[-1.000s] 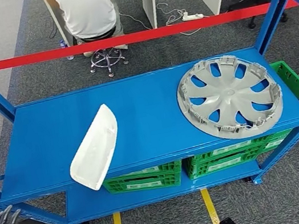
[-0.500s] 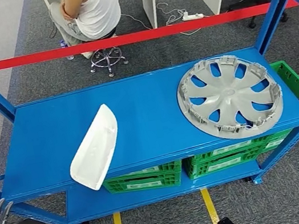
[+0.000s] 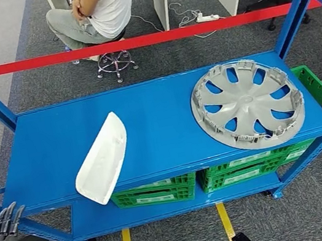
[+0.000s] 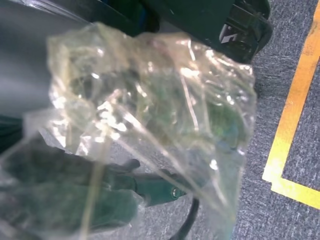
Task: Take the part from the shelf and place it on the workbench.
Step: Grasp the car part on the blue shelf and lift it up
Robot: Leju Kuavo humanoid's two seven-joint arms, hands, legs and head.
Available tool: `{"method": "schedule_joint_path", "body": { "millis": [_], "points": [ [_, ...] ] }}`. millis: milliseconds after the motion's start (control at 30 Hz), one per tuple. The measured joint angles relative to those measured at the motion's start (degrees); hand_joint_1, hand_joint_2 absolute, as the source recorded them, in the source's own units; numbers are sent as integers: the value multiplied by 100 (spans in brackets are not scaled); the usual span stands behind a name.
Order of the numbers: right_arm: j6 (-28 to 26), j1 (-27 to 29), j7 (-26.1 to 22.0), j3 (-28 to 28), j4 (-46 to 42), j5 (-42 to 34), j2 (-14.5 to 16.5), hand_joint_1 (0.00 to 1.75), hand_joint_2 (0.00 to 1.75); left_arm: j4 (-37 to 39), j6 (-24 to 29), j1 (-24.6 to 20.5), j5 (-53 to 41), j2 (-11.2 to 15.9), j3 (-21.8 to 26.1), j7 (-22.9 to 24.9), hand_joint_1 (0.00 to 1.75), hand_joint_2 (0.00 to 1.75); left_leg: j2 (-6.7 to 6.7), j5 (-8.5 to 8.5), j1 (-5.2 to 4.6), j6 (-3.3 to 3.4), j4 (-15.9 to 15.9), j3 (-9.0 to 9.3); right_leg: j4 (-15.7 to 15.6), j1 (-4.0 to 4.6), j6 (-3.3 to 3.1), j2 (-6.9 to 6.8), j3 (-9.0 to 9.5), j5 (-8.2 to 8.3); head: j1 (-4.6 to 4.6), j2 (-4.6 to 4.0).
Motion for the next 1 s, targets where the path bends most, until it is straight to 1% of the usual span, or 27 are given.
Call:
{"method": "schedule_joint_path", "body": {
  "millis": [167,300,500,800,1000],
  "points": [
    [-1,-22,45,92,0,-45,0,0,0,201,28,-238,-56,36,-459,272,0,175,0,1,0,-1,2,0,0,0,0,0,0,1,-1,0],
    [-4,-25,59,147,0,-71,0,0,0,314,51,-366,-50,95,-802,393,0,175,0,1,0,-1,2,0,0,0,-1,1,-1,1,-1,0],
    [-4,-26,63,187,0,-78,0,0,0,410,56,-485,-84,177,-1115,453,0,175,0,1,0,-1,2,-1,0,0,-1,1,-3,1,-1,0],
    [-11,-28,94,273,0,-121,-2,0,0,482,37,-748,-185,340,-1688,681,0,175,1,2,0,-2,3,-1,1,0,-1,2,-3,2,0,0],
    [-14,-30,97,304,0,-141,-9,0,0,497,38,-835,-222,441,-1905,745,0,175,0,2,0,-2,4,-2,2,1,-2,2,-5,2,-1,0]
  ]
}}
